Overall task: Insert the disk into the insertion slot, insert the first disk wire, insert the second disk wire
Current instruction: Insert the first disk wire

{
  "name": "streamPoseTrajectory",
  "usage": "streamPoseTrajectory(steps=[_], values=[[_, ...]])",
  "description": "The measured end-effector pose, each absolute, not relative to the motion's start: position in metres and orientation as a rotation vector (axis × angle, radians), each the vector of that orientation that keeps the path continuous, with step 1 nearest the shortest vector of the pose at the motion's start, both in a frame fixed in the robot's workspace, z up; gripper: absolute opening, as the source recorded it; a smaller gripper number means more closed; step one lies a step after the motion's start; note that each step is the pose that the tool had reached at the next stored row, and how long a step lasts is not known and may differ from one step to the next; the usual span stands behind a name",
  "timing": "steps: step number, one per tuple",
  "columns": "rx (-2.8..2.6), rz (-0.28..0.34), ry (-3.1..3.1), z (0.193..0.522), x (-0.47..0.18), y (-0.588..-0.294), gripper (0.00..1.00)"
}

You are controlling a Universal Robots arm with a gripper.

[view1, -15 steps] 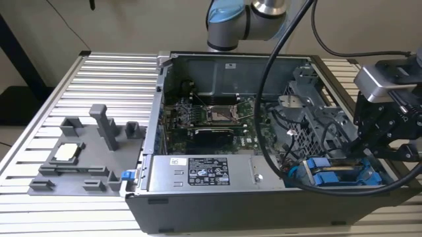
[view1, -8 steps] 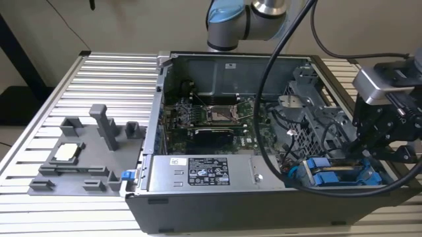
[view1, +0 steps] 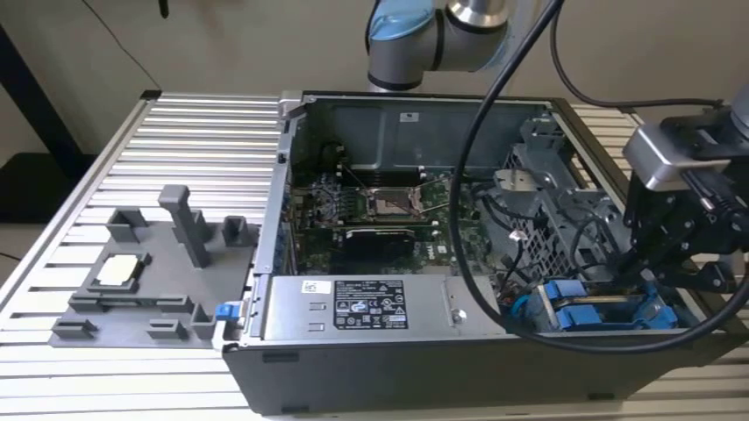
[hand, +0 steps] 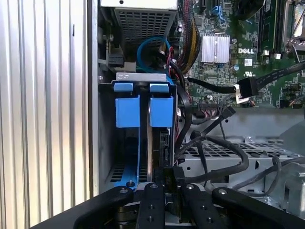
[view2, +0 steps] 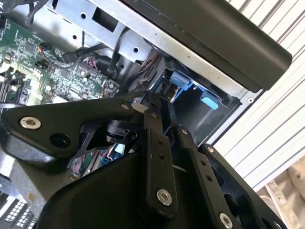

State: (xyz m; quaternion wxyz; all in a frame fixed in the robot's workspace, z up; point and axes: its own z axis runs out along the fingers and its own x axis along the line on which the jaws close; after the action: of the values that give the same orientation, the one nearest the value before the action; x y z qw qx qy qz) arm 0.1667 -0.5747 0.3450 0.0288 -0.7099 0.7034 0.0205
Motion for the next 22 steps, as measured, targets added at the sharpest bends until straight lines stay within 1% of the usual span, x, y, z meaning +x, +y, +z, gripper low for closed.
streamPoseTrajectory(steps=[22], values=[[-2.191, 0.064, 2.167, 0.3352, 0.1686, -0.5747, 0.19]])
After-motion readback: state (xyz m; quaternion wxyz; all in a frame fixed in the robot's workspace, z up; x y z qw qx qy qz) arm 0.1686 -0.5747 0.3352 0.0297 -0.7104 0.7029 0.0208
